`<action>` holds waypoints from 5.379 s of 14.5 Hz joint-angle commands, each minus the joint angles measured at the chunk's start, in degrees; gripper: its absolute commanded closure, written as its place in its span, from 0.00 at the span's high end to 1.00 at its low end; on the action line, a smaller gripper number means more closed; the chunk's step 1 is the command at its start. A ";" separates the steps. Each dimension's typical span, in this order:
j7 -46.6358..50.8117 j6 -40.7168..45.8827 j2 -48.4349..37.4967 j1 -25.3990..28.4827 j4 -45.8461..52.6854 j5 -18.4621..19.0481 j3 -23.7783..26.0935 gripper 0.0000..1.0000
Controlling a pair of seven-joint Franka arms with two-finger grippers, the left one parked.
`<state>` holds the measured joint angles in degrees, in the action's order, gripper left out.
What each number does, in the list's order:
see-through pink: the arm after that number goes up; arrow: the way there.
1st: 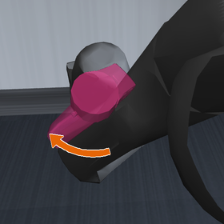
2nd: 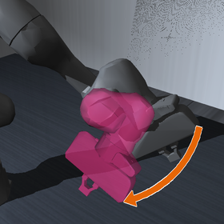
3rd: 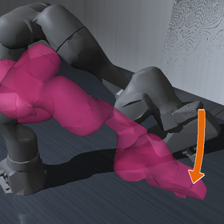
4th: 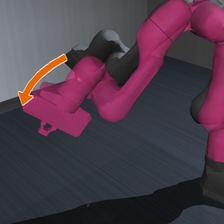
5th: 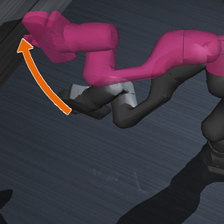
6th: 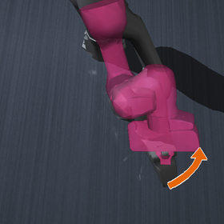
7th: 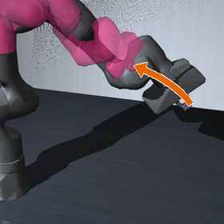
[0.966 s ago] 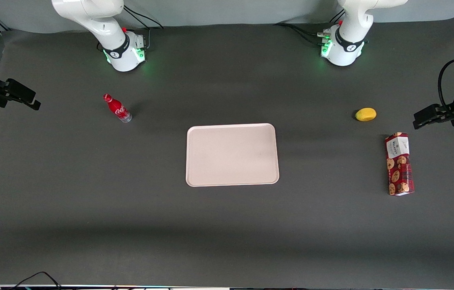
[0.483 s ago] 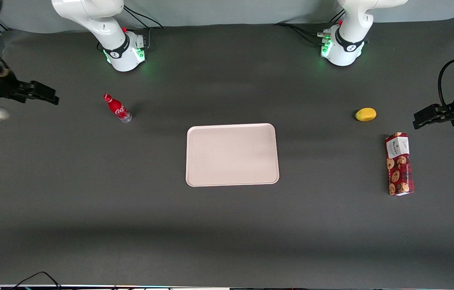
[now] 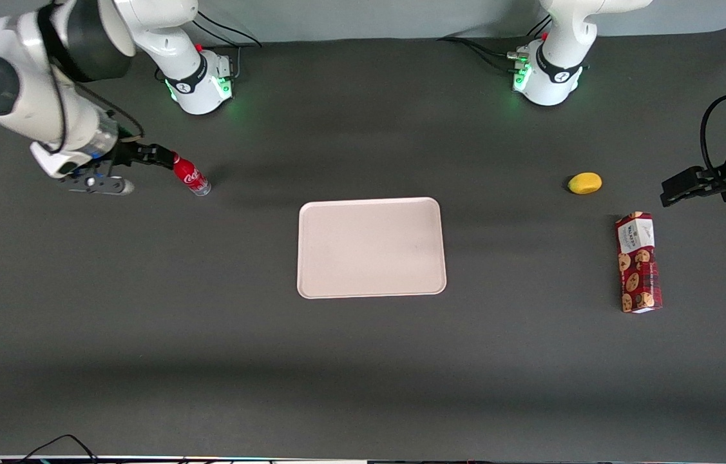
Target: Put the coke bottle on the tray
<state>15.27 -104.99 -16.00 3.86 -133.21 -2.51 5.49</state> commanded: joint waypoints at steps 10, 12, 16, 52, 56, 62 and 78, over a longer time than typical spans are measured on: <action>-0.42 -22.35 -10.10 -0.87 -26.48 -0.91 1.01 1.00; -2.60 -22.45 -10.53 -0.96 -27.19 -0.83 0.57 0.96; -4.20 -22.27 -10.89 -2.10 -27.63 -0.83 0.31 0.40; 44.49 12.03 55.90 11.26 69.86 13.14 20.96 0.00; 46.69 2.42 55.47 10.73 60.97 13.41 21.92 0.00; 46.78 -2.06 54.59 10.03 54.47 14.81 22.10 0.00; 28.88 17.07 29.04 0.28 53.93 13.94 21.58 1.00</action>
<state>50.57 -92.52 19.99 7.05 -76.59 11.45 27.35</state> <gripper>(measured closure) 0.000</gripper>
